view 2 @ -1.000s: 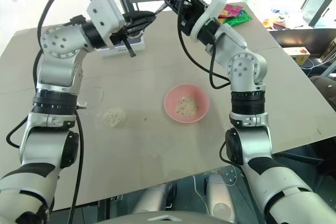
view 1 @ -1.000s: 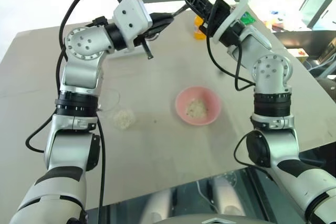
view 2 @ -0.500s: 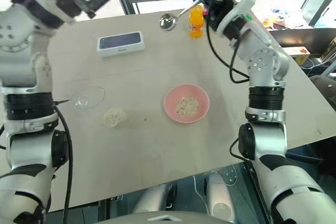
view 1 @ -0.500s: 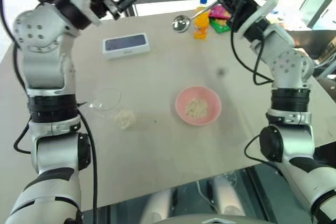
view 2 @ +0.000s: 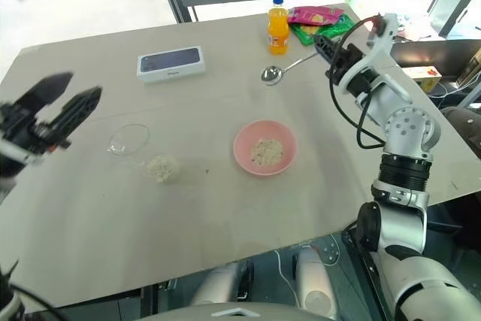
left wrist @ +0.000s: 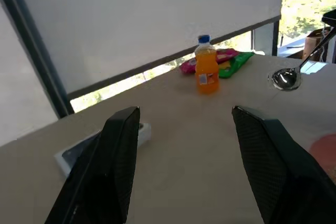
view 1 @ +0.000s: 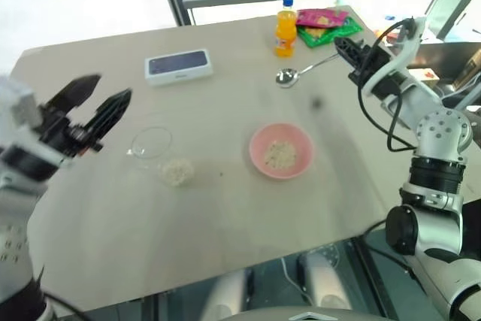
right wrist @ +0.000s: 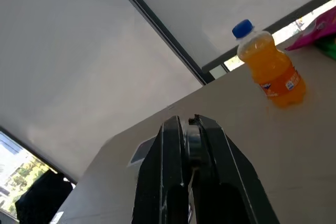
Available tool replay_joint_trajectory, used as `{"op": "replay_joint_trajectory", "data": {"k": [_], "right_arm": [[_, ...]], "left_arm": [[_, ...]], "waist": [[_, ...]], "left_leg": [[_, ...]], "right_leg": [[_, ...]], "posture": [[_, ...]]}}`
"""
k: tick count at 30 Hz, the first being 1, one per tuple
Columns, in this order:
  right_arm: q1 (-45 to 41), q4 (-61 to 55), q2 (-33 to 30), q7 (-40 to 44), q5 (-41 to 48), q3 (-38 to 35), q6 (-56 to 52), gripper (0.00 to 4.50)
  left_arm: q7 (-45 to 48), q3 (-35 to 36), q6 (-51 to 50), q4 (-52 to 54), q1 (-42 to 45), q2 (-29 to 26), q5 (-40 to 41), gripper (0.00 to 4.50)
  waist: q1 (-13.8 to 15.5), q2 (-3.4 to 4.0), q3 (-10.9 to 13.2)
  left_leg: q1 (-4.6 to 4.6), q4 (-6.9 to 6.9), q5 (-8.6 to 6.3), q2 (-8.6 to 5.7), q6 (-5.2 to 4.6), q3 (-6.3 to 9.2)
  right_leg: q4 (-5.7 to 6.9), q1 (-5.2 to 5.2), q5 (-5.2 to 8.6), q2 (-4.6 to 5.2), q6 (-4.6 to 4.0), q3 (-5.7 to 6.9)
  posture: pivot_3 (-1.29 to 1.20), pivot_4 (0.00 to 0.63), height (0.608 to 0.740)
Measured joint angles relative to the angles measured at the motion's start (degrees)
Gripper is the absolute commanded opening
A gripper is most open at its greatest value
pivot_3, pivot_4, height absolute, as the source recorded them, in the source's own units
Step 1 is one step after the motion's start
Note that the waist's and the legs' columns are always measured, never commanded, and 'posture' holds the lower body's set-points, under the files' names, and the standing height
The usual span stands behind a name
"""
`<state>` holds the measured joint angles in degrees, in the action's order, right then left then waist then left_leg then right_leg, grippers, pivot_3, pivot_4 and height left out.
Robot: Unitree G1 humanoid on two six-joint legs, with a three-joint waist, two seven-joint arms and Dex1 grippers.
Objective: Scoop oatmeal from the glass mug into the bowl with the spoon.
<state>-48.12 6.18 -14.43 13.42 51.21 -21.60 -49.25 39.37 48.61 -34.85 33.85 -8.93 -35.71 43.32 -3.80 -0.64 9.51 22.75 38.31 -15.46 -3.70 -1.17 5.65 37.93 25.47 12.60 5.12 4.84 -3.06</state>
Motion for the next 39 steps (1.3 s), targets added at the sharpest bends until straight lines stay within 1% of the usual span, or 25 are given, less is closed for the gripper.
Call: {"op": "replay_joint_trajectory", "data": {"k": [1, 3, 4, 7, 8, 10, 12, 13, 14, 18, 21, 27, 39], "right_arm": [[0.03, 0.06, -0.07, -0.01, -0.12, 0.12, -0.05, 0.0], [-0.07, 0.24, -0.26, -0.04, -0.27, 0.16, -0.05, 0.0], [-0.12, 0.33, -0.25, -0.04, -0.23, 0.39, -0.18, 0.0], [-0.09, 0.48, -0.78, -0.27, -0.15, 0.17, -0.46, 0.0], [-0.09, 0.46, -0.87, -0.46, -0.09, 0.13, -0.55, 0.0], [-0.08, 0.38, -0.86, -0.69, 0.07, 0.09, -0.65, 0.0], [0.39, -1.02, -0.7, -1.72, 0.89, -0.37, -1.25, 0.0], [0.74, -2.66, -0.25, -2.76, 1.65, -0.38, -1.98, 0.0], [0.9, -3.78, 0.0, -3.19, 2.14, -0.35, -2.14, 0.0], [2.46, -6.26, 0.01, -5.18, 3.02, -0.66, -2.72, 0.0], [3.13, -6.94, -0.23, -6.79, 3.47, -1.72, -3.06, 0.0], [4.19, -10.12, -0.66, -8.6, 5.18, -2.23, -3.06, 0.0], [5.02, -10.64, -1.26, -10.13, 5.79, -2.42, -2.14, 0.0]], "left_arm": [[1.05, 0.75, 0.44, 0.35, -4.54, 1.98, 0.41, 2.9], [2.47, 1.94, 1.57, 0.46, -9.61, 4.55, 0.9, 2.9], [3.67, 3.19, 4.28, 0.51, -13.34, 6.33, 0.44, 2.9], [5.55, 3.43, 9.67, -0.28, -18.58, 9.08, -2.63, 2.9], [6.06, 2.4, 12.24, -1.76, -19.53, 9.68, -4.28, 2.9], [6.14, 1.32, 13.99, -3.01, -19.22, 9.81, -5.7, 2.9], [5.64, -2.7, 16.86, -5.74, -15.47, 9.67, -8.71, 2.9], [5.25, -6.71, 18.73, -8.11, -11.99, 9.3, -10.96, 2.9], [5.16, -8.99, 19.61, -9.55, -10.11, 8.98, -12.1, 2.9], [4.66, -13.18, 23.35, -15.28, -5.88, 7.64, -15.74, 2.9], [3.98, -15.12, 25.51, -19.27, -4.0, 7.04, -18.24, 2.9], [3.05, -15.83, 27.7, -23.76, -1.06, 6.16, -18.77, 2.9], [1.49, -22.94, 28.48, -33.73, 8.56, 5.86, -21.35, 2.9]], "waist": [[0.13, -0.01, 0.0], [0.64, -0.02, -0.01], [0.89, -0.03, -0.01], [1.6, -0.01, -0.01], [1.75, 0.0, -0.01], [1.88, 0.0, -0.01], [2.21, 0.12, 0.0], [2.29, 0.12, 0.0], [2.28, 0.1, -0.01], [1.47, 0.08, -0.03], [1.31, 0.09, -0.02], [1.46, 0.09, -0.02], [1.38, 0.1, -0.01]], "left_leg": [[0.0, 0.0, -0.05, 0.0, -0.09, 0.01], [0.0, 0.01, -0.12, 0.01, -0.2, 0.06], [-0.01, 0.0, -0.13, 0.02, -0.21, 0.08], [-0.09, 0.0, -0.14, 0.02, -0.23, 0.08], [-0.15, 0.0, -0.15, 0.02, -0.25, 0.1], [-0.17, 0.01, -0.14, 0.02, -0.25, 0.2], [-0.35, 0.02, -0.14, 0.0, -0.26, 0.26], [-0.44, 0.02, -0.14, 0.0, -0.26, 0.29], [-0.54, 0.02, -0.15, 0.0, -0.26, 0.3], [-0.62, -0.06, -0.15, 0.0, -0.27, 0.24], [-0.62, -0.12, -0.15, 0.03, -0.26, 0.22], [-0.63, -0.13, -0.16, 0.05, -0.27, 0.23], [-0.62, -0.14, -0.16, 0.04, -0.27, 0.24]], "right_leg": [[-0.04, -0.02, -0.01, 0.0, -0.01, 0.02], [-0.07, -0.07, -0.02, 0.0, -0.04, 0.09], [-0.13, -0.09, -0.05, -0.01, -0.09, 0.13], [-0.2, -0.21, -0.07, -0.01, -0.14, 0.18], [-0.24, -0.3, -0.07, -0.01, -0.14, 0.22], [-0.28, -0.39, -0.08, -0.01, -0.16, 0.34], [-0.32, -0.62, -0.1, 0.0, -0.18, 0.4], [-0.33, -0.72, -0.1, 0.0, -0.18, 0.43], [-0.32, -0.8, -0.1, -0.01, -0.18, 0.44], [-0.33, -0.79, -0.1, -0.01, -0.18, 0.34], [-0.33, -0.74, -0.1, -0.05, -0.18, 0.32], [-0.38, -0.77, -0.1, -0.04, -0.17, 0.33], [-0.36, -0.75, -0.1, -0.04, -0.17, 0.34]], "posture": [[0.0, 0.15, 0.74], [0.0, 0.15, 0.74], [0.0, 0.15, 0.74], [0.0, 0.15, 0.74], [0.0, 0.15, 0.74], [0.0, 0.15, 0.74], [0.0, 0.15, 0.74], [0.0, 0.15, 0.74], [0.0, 0.15, 0.74], [0.0, 0.15, 0.74], [0.0, 0.15, 0.74], [0.0, 0.15, 0.74], [0.0, 0.15, 0.74]]}}
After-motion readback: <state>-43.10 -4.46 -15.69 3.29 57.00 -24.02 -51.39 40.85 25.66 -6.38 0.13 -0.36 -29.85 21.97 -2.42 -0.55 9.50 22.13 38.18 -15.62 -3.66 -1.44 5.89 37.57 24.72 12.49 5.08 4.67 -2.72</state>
